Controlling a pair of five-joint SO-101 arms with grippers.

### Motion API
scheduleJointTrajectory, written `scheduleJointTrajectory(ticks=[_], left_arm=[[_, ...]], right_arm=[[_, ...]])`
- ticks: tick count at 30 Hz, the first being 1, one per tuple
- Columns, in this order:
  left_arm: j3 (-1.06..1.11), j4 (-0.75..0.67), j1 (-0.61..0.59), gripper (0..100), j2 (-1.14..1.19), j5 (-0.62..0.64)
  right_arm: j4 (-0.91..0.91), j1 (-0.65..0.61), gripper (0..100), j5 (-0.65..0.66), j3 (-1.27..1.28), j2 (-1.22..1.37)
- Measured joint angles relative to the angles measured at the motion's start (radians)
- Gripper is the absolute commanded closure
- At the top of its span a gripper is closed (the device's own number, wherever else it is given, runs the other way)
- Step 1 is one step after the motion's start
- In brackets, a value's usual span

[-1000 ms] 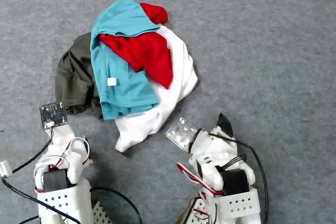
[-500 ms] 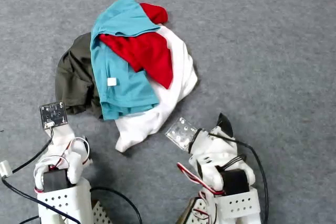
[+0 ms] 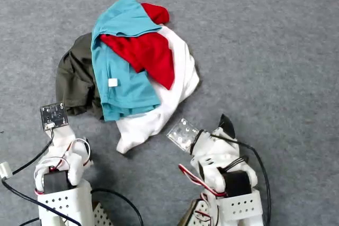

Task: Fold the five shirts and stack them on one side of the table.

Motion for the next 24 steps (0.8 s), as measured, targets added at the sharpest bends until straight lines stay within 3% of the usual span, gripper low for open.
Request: scheduleJointTrajectory(ticks=[19,24], left_arm=[[0.000,0.000,0.000,98,0.000,0.000],[0.000,0.000,-0.058,98,0.000,0.000]], right_arm=[[0.000,0.000,59.9,0.000,0.000,0.000],[0.000,0.000,59.9,0.000,0.000,0.000]])
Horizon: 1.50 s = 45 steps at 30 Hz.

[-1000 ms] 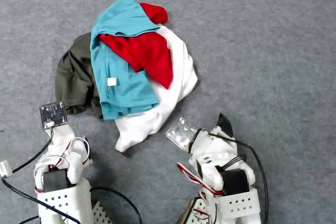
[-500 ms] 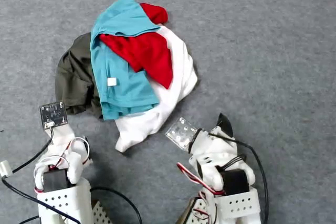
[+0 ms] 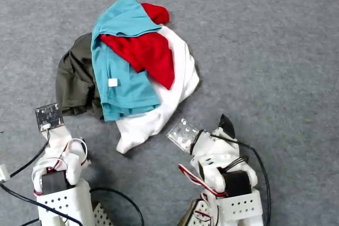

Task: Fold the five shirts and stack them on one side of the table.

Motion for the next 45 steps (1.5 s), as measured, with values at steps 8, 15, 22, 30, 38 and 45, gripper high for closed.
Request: scheduleJointTrajectory(ticks=[8,15,22,30,38,45], left_arm=[[0.000,0.000,-0.012,98,0.000,0.000],[0.000,0.000,-0.012,98,0.000,0.000],[0.000,0.000,-0.012,98,0.000,0.000],[0.000,0.000,-0.012,98,0.000,0.000],[0.000,0.000,-0.012,98,0.000,0.000],[0.000,0.000,-0.012,98,0.000,0.000]], right_arm=[[-0.028,-0.040,60.1,0.026,0.006,0.000],[-0.051,-0.049,68.5,0.078,0.011,0.000],[-0.247,0.052,92.9,0.100,-0.006,0.002],[-0.385,0.069,86.9,0.078,-0.147,0.002],[-0.351,0.028,86.9,0.025,-0.404,0.081],[-0.310,0.028,86.9,-0.126,-0.809,0.641]])
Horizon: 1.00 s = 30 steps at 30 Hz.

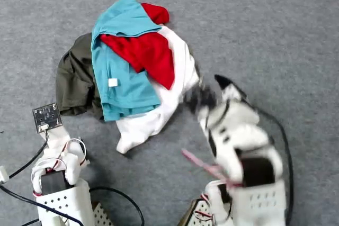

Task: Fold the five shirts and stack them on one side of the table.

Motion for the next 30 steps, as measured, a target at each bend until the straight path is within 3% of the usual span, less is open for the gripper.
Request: scheduleJointTrajectory(ticks=[11,18,20,26,30], left_arm=[[0.000,0.000,0.000,98,0.000,0.000],[0.000,0.000,0.000,98,0.000,0.000],[0.000,0.000,0.000,98,0.000,0.000],[0.000,0.000,0.000,98,0.000,0.000],[0.000,0.000,-0.018,98,0.000,0.000]], right_arm=[[0.282,-0.253,86.8,-0.281,-0.827,1.014],[0.370,-0.399,86.7,-0.382,-1.257,1.521],[0.371,-0.417,85.1,-0.411,-1.376,1.646],[0.405,-0.434,64.8,-0.479,-1.722,1.976],[0.491,-0.434,72.3,-0.483,-1.959,2.143]])
